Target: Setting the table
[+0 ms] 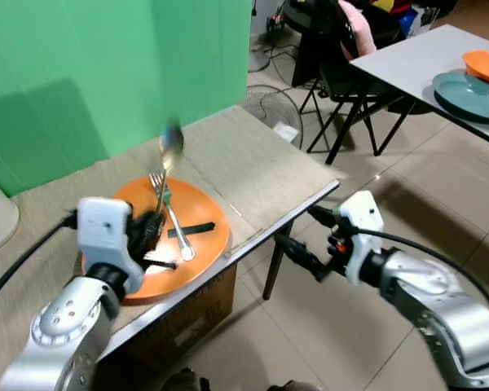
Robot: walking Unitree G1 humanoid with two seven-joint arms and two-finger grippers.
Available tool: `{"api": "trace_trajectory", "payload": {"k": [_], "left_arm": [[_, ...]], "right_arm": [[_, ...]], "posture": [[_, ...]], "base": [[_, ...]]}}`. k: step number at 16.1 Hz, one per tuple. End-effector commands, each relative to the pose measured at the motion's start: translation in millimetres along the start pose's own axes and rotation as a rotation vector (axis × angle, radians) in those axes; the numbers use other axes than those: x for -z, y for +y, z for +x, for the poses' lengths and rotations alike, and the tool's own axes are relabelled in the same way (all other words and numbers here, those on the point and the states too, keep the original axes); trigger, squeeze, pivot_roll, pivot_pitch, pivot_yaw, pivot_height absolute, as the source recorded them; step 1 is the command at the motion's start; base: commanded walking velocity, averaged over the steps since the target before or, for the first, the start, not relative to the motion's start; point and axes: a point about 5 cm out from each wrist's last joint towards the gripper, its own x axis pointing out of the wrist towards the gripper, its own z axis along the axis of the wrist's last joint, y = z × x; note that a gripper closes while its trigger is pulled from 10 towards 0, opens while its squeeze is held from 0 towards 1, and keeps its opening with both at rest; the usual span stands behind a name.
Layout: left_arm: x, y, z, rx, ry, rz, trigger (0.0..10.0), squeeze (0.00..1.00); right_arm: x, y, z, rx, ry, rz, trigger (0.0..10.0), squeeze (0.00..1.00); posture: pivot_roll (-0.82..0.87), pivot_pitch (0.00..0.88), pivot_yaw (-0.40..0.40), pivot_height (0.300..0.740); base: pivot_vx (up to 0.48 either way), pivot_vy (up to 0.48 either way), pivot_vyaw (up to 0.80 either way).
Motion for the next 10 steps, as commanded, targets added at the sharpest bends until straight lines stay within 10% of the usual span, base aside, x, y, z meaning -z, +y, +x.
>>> {"api": "trace_trajectory", "payload": {"k": [1,6,7,10], "left_arm": [[-11,-8.4,-3.5,0.059,-0.089,-0.042,0.0,0.0],[-16,-20.5,3.4,0.114,-0.145,-0.004,0.0,0.0],[-13,-11.8,7.7,0.006,-0.129,0.083,10.0,0.0],[-10,4.5,9.1,-0.172,-0.101,0.249,10.0,0.0]], "right_arm": [[-3,-4.2,-3.9,0.046,-0.046,0.019,10.0,0.0],[-3,-6.2,-0.8,0.175,-0.077,0.063,10.0,0.0],[-6,-11.7,-2.3,0.246,-0.093,0.043,10.0,0.0],[-9,-28.8,-10.8,0.42,-0.115,0.036,10.0,0.0]], "posture": [[0.02,0.053,-0.036,0.74],[0.01,0.038,-0.025,0.74],[-0.01,0.031,-0.016,0.74],[-0.03,0.019,-0.003,0.74]], "base": [[0.0,0.0,0.0],[0.0,0.0,-0.57],[0.0,0.0,-0.8],[0.0,0.0,-0.8]]}}
